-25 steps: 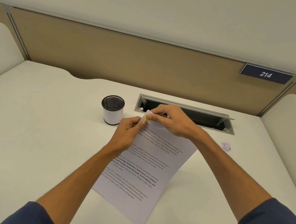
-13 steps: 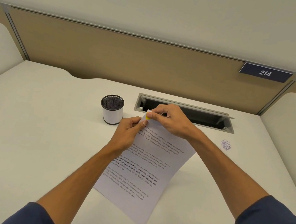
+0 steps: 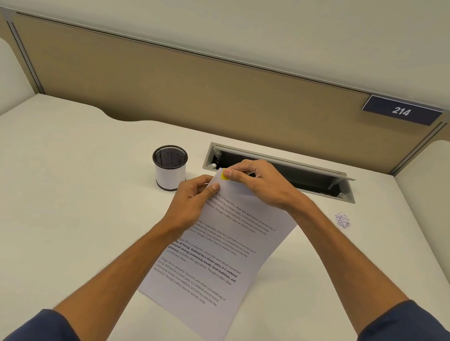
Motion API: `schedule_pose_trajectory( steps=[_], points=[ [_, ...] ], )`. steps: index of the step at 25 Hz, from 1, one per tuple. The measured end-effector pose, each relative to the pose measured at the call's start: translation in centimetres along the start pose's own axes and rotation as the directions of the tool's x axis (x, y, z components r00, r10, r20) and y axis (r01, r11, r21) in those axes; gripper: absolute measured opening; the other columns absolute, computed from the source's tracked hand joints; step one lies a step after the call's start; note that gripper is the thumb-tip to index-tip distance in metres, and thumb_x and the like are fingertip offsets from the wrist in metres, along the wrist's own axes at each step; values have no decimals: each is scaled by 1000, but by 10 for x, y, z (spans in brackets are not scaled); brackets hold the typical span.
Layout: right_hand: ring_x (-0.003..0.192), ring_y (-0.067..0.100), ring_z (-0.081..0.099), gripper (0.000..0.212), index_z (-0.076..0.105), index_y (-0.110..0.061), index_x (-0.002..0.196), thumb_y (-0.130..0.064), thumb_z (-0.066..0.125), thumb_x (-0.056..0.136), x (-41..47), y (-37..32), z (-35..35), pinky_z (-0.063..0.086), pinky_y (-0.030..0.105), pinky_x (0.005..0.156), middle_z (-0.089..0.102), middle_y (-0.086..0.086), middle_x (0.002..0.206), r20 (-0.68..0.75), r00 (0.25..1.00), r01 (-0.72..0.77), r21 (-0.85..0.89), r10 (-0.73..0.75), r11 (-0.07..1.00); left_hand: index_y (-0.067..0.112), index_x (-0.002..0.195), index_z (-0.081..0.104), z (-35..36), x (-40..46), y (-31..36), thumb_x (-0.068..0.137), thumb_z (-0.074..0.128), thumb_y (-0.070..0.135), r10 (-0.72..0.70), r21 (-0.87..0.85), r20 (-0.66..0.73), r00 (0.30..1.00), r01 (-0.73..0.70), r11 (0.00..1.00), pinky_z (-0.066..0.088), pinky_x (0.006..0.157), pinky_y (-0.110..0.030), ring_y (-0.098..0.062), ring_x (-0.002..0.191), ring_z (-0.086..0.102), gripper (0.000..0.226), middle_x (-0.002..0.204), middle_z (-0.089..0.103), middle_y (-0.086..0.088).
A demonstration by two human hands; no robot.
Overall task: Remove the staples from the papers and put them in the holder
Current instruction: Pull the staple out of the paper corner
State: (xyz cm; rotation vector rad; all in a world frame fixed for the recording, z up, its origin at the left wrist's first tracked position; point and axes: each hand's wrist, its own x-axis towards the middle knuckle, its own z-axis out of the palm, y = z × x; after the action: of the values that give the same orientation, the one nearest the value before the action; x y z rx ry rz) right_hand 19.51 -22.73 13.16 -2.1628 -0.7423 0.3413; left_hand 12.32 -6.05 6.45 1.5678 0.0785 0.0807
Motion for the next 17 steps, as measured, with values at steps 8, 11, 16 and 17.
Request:
schedule_pose_trajectory(
  steps=[8, 11, 16, 17],
  points=[
    [99, 7, 63, 19, 71, -36, 92, -46, 55, 92, -7, 3, -6, 46, 30, 90, 68, -11, 104, -100, 994, -28, 112, 39, 993, 21, 128, 60, 1, -2, 2, 98, 55, 25, -43, -5, -54, 998, 42, 999, 61, 69, -36, -22, 83, 73, 31, 105, 74, -4],
    [97, 6, 62, 21, 72, -34, 91, -46, 55, 92, -11, 5, -9, 46, 31, 90, 68, -12, 101, -122, 991, -38, 121, 53, 992, 23, 123, 62, 2, -3, 3, 98, 55, 26, -44, -14, -60, 997, 43, 999, 61, 69, -35, -22, 82, 73, 26, 102, 74, -4],
    [90, 14, 62, 19, 70, -39, 85, -48, 55, 91, -14, 9, -9, 49, 38, 85, 71, -7, 95, -128, 990, -45, 101, 58, 994, 29, 104, 67, 4, -2, 5, 96, 59, 30, -20, -7, -97, 995, 19, 1000, 61, 70, -39, -25, 81, 72, 12, 99, 74, -8],
    [86, 13, 61, 20, 70, -39, 83, -49, 54, 91, -15, 9, -9, 48, 37, 81, 70, -8, 92, -125, 990, -53, 101, 65, 993, 28, 104, 68, 4, -1, 5, 96, 60, 30, -17, -3, -100, 995, 17, 1000, 61, 70, -39, -26, 81, 72, 12, 100, 73, -8]
  ],
)
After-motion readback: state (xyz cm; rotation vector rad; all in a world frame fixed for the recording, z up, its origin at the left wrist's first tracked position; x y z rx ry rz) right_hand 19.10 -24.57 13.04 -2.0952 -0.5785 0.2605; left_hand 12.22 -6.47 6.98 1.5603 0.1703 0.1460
